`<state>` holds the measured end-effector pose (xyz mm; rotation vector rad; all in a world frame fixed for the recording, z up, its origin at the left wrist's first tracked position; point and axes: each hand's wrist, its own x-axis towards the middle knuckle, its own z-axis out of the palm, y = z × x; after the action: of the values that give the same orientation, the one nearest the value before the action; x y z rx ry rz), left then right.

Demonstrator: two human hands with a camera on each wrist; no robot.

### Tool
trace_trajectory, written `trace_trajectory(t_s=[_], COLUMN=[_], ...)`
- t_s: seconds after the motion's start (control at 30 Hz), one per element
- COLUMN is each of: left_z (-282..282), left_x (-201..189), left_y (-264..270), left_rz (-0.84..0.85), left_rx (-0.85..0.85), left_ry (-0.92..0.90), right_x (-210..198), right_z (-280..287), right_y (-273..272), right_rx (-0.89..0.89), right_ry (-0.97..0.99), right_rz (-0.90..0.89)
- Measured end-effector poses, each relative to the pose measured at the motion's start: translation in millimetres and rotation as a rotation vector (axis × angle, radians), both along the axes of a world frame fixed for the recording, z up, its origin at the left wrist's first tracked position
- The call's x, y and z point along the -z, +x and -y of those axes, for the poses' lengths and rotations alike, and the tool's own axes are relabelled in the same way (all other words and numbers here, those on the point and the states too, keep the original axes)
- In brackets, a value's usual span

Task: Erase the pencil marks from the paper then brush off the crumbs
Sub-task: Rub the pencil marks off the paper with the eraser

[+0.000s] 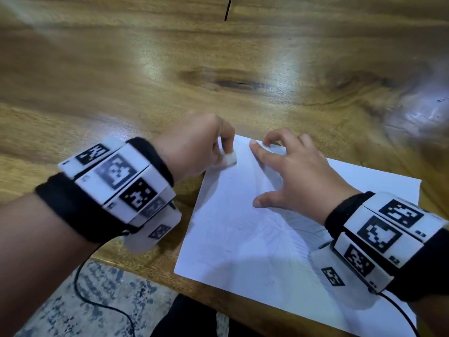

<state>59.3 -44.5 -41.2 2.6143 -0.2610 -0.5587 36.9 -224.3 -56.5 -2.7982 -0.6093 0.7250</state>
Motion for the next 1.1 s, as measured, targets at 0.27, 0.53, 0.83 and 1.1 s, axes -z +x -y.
trace_trajectory(t_s=[0.27,0.53,0.83,1.1], left_z=[3,-3,1,10], left_x=[-6,-1,-6,-6], left_y=[3,-18,-19,12], left_rz=[-0.046,-0.051,-0.088,-0.054], left_rx=[0.022,0.042,0.035,-0.063], left_ry=[0.025,0.032,0.067,-0.035], right_x=[-1,-1,-5,-2], right_z=[1,3,16,15], right_y=[-1,1,22,20], right_rx=[-0.019,-0.063,-0.183,-0.204], right_ry=[-0.002,-0.009,0.006,-0.031], right_rz=[0.012,0.003,-0.073,0.001])
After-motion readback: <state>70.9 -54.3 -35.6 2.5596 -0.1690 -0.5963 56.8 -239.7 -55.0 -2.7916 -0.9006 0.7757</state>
